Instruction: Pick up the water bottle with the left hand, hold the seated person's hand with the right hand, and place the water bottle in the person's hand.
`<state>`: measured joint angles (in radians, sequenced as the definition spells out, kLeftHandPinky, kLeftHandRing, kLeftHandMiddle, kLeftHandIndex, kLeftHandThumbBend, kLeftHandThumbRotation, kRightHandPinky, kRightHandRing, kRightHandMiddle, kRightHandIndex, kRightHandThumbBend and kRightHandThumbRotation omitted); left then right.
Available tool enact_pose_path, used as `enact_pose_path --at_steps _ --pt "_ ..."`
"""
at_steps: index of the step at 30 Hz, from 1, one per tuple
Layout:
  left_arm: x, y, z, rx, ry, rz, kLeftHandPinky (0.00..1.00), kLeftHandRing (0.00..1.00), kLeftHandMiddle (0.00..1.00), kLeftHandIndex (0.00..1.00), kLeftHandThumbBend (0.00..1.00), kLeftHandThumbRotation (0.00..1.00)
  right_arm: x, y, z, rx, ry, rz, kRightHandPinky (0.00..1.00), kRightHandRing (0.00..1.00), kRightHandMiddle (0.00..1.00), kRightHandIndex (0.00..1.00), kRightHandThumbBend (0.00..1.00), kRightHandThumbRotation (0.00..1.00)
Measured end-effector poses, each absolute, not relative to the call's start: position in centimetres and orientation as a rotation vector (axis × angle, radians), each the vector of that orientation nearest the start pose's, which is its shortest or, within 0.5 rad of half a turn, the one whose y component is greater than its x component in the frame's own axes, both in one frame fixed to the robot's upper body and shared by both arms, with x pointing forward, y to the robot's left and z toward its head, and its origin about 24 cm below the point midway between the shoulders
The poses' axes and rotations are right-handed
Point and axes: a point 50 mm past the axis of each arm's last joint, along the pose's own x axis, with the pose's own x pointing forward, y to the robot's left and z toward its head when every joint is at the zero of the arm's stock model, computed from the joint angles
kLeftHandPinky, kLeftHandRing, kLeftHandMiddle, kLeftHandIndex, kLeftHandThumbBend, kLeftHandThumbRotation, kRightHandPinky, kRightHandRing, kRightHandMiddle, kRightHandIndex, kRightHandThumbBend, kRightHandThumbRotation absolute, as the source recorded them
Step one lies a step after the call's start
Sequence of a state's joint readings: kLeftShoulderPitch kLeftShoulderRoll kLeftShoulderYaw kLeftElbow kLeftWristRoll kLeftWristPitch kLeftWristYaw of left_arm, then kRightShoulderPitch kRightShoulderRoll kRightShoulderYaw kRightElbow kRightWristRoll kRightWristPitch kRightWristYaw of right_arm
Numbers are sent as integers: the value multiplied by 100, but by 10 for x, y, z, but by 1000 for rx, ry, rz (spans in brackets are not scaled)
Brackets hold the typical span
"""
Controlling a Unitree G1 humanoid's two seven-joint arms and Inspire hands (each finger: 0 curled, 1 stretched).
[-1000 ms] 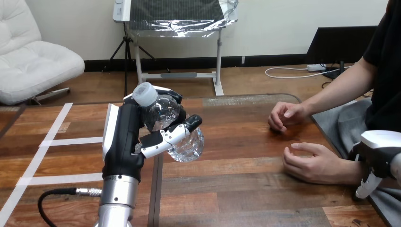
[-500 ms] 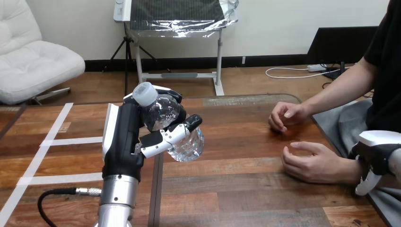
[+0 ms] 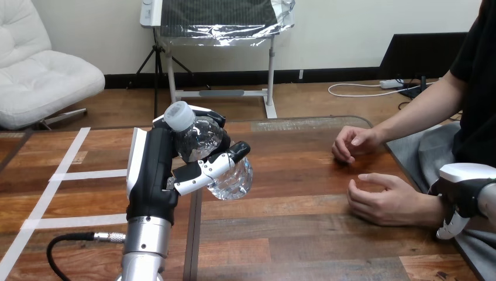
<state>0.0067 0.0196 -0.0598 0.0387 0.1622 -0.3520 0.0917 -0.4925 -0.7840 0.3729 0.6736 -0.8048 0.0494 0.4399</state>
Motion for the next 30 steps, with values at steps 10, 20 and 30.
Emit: enact_pose_path --at_steps 10,20,30 --pt "247 137 64 155 -317 -2 37 42 46 49 62 0 316 -306 55 -1615 682 400 46 61 70 75 69 0" --pt "247 137 64 156 -317 -1 37 42 46 49 62 0 316 -306 55 -1597 693 392 48 63 72 75 70 0" --pt "247 138 64 157 -317 -1 37 42 46 49 62 0 316 -306 55 -1577 709 388 47 60 71 76 68 0"
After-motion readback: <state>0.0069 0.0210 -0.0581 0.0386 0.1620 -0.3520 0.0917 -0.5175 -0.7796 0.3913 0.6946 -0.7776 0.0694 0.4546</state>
